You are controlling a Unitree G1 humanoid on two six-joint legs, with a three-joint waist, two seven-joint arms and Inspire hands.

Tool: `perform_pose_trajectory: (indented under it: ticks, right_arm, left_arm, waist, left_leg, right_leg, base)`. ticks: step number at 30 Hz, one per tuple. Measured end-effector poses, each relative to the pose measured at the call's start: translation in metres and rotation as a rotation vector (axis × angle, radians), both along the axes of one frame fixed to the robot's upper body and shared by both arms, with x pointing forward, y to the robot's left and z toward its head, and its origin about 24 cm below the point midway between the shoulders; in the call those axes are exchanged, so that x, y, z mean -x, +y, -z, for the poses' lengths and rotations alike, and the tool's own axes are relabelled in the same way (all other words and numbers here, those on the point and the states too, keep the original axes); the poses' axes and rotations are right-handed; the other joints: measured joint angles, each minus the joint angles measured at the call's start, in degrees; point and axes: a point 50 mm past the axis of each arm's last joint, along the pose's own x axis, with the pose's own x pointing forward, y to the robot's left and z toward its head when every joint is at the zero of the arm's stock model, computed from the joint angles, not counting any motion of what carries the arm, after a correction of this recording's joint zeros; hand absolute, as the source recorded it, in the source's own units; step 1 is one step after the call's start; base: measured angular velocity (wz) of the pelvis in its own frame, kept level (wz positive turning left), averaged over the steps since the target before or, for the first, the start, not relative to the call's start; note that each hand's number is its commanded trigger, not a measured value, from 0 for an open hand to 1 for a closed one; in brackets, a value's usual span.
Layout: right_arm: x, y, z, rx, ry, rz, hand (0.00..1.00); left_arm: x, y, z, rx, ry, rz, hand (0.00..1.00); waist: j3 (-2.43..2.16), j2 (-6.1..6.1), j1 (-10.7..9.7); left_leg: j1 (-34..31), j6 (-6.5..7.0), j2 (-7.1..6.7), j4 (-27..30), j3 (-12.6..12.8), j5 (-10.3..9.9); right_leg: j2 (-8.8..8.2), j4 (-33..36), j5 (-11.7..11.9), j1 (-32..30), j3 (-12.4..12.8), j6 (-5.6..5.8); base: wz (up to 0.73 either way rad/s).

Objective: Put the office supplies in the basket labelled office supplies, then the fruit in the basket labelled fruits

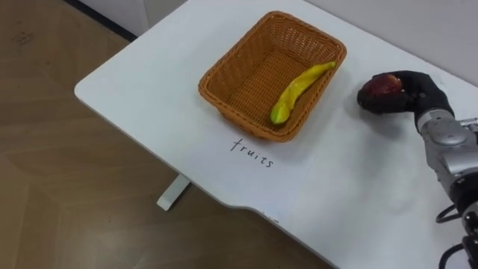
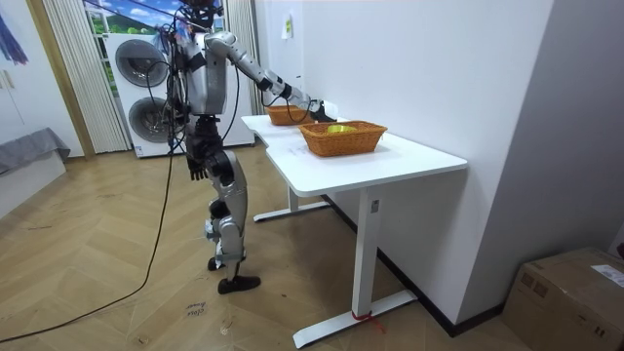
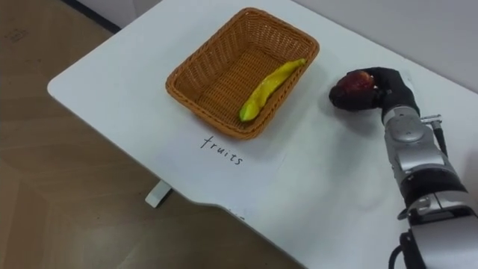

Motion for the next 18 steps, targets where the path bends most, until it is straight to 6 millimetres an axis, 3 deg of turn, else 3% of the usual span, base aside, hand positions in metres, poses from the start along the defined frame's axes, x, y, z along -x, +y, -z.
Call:
perform_pose_trajectory:
  ticks: [6, 12, 13, 14, 15, 18]
  right_arm:
    - [0.0, 0.002, 0.002, -0.034, 0.021, -0.018, 1.0]
    - [-0.003, 0.007, -0.002, -0.019, 0.042, -0.067, 1.0]
    - [-0.002, 0.007, -0.001, -0.015, 0.051, -0.071, 1.0]
    - [-0.004, 0.009, -0.002, -0.003, 0.06, -0.086, 1.0]
    - [-0.007, 0.014, -0.009, -0.005, 0.034, -0.112, 1.0]
    - [-0.014, 0.026, -0.025, 0.008, -0.038, -0.167, 1.0]
  left_arm:
    - [0.003, 0.003, -0.001, -0.008, 0.001, -0.003, 0.0]
    - [0.01, 0.004, 0.001, 0.009, 0.003, -0.057, 0.0]
    - [0.011, 0.004, 0.0, 0.009, 0.002, -0.068, 0.0]
    - [0.014, 0.007, 0.0, 0.007, 0.002, -0.093, 0.0]
    - [0.018, 0.011, -0.001, 0.002, -0.005, -0.123, 0.0]
    - [0.027, 0.015, -0.003, -0.012, -0.012, -0.158, 0.0]
  waist:
    - [-0.03, -0.01, 0.0]
    - [-0.21, -0.27, -1.6]
    - [-0.32, -0.33, -1.7]
    - [-0.84, -0.5, -2.1]
    - [-1.01, -0.58, -2.9]
    - [-1.19, -0.74, -4.5]
  left_leg:
    - [2.0, 0.03, 0.21, -1.1, 1.1, 0.0]
    - [2.7, 0.05, 0.27, -1.5, 1.4, 0.0]
    - [3.1, 0.08, 0.28, -1.8, 1.5, 0.1]
    - [3.5, 0.1, 0.32, -2.0, 1.7, 0.1]
    - [4.0, 0.14, 0.32, -2.0, 1.7, 0.1]
    - [6.7, 0.21, 0.37, -2.9, 2.0, 0.1]
  right_leg:
    - [0.0, -0.1, 0.0, 1.1, 0.6, 0.0]
    - [0.02, -0.1, 0.0, 1.5, 1.3, 0.01]
    - [0.0, -0.1, 0.0, 1.7, 1.4, 0.03]
    - [-0.01, -0.1, -0.1, 1.9, 1.4, 0.09]
    - [-0.03, -0.1, -0.1, 2.3, 1.4, 0.14]
    - [-0.03, -0.2, -0.2, 4.4, 1.4, 0.21]
  base:
    - [-0.08]
    - [-0.04]
    - [-0.11]
    - [-0.07]
    - [-0.05]
    - [-0.04]
